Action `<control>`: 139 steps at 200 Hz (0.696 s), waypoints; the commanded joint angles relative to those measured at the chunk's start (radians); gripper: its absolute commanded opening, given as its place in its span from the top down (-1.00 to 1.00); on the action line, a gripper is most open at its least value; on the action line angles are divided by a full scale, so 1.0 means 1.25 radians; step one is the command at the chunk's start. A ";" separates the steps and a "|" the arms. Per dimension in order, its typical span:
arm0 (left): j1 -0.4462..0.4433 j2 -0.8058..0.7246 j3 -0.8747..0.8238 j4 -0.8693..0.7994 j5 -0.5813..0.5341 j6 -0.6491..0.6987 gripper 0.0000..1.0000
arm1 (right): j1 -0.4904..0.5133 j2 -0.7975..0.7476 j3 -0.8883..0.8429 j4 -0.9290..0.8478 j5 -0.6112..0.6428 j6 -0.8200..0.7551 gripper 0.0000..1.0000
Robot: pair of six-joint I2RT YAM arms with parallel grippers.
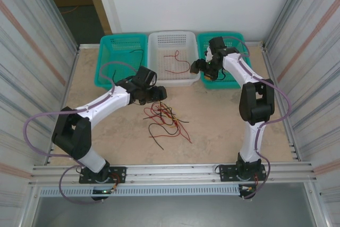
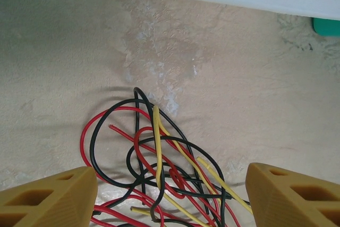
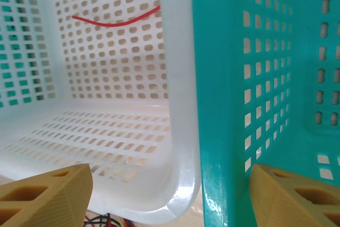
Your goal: Untangle the cables
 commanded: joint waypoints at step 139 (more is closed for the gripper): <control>-0.005 0.139 0.059 0.023 0.016 -0.011 0.05 | 0.119 -0.292 -0.111 -0.070 0.107 -0.035 -0.24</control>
